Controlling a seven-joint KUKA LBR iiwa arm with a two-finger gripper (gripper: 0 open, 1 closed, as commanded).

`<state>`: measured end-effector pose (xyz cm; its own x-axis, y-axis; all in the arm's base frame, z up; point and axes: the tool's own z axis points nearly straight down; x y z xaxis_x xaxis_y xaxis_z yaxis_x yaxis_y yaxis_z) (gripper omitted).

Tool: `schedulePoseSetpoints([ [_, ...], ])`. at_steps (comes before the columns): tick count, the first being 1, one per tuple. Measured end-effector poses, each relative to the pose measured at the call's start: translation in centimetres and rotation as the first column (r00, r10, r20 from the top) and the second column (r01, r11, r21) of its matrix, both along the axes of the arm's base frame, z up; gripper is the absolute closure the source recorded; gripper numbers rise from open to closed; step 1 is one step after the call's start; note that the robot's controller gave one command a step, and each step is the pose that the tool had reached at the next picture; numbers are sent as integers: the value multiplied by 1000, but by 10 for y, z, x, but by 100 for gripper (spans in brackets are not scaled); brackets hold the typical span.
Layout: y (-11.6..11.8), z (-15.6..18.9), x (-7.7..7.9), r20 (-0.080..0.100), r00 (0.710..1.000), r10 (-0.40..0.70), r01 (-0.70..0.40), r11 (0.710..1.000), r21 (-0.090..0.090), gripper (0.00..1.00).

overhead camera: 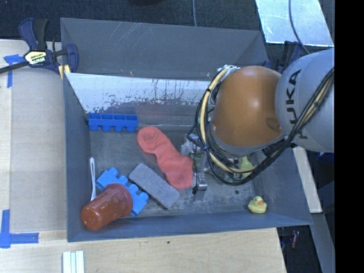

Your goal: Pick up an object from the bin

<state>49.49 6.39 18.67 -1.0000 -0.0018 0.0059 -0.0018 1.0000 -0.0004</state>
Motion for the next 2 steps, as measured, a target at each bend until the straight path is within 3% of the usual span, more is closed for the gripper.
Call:
schedulePoseSetpoints([
  [1,0,4,2,9,1000,-2,2,1000,1,0],
  [2,4,-65,50,17,997,76,-76,997,1,0],
])
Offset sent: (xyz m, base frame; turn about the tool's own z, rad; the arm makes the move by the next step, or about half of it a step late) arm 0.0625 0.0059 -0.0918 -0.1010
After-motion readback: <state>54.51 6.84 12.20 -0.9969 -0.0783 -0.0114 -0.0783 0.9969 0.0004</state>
